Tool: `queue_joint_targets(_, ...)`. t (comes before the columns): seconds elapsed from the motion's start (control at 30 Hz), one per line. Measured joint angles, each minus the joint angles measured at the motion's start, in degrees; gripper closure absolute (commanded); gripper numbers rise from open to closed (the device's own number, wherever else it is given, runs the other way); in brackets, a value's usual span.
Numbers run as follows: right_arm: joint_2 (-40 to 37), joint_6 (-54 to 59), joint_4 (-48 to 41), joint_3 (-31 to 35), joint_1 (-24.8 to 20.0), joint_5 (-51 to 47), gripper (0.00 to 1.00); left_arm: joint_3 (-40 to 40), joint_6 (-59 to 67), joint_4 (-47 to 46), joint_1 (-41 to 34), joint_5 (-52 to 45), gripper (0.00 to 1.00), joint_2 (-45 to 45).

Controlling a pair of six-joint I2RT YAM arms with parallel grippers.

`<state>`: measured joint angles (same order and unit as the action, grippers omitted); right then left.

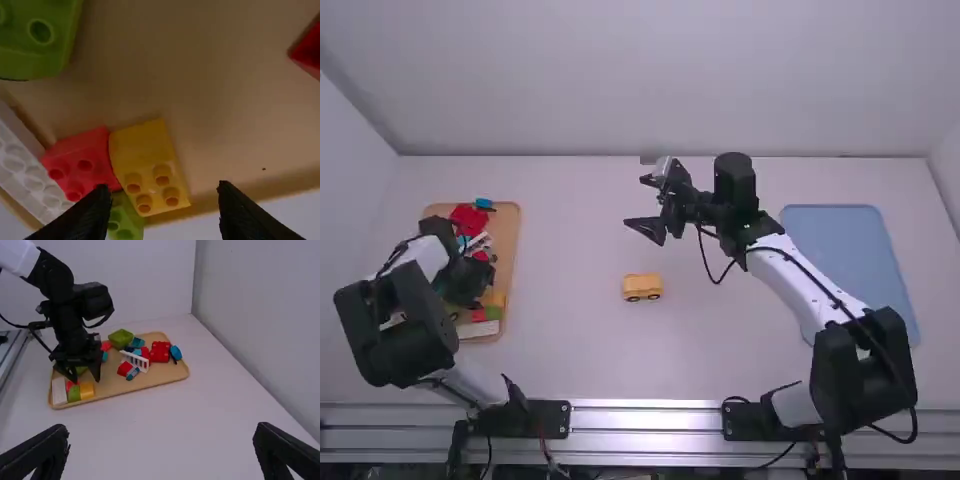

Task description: Assemble lego blocks to make yellow taxi

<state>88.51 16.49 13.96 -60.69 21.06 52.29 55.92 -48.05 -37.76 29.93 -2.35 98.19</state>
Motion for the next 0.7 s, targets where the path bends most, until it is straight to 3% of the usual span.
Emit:
queue_joint_targets(0.17,0.0,0.15,-0.63,0.0,0.15,0.0,0.01,-1.66,-0.22,2.29,-0.15,-0.59,0.48,0.0)
queue_joint_targets(0.7,0.0,-0.07,-1.33,0.0,0.04,0.0,0.01,-1.81,-8.09,2.91,-5.42,2.21,0.46,0.0)
